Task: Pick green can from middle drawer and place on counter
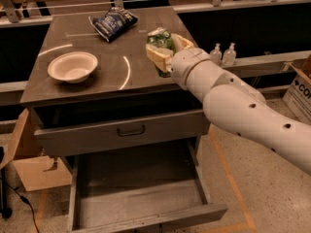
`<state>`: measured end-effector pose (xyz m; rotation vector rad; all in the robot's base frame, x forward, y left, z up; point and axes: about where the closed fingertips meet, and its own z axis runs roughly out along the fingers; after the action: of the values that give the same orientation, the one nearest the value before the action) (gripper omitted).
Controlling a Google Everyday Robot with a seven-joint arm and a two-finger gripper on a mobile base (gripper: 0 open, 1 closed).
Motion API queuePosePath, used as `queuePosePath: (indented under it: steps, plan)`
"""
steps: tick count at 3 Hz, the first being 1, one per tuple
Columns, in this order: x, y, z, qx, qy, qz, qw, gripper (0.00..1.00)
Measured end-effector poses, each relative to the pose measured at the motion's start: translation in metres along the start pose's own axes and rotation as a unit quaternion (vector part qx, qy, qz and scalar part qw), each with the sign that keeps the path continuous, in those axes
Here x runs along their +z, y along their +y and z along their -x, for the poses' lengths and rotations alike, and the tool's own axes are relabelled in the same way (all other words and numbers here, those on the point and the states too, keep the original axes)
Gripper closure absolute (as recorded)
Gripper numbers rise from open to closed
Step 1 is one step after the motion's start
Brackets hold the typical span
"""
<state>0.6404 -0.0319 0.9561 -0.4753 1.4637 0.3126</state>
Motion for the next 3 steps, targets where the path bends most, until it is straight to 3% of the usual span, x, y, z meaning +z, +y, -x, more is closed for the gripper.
queuePosePath:
  steps: [2, 3]
  plan:
    - [0.060, 0.019, -0.001, 0.037, -0.081, 0.030, 0.9956, 1.00]
    - [0.080, 0.025, -0.014, 0.071, -0.112, 0.047, 0.9901, 1.00]
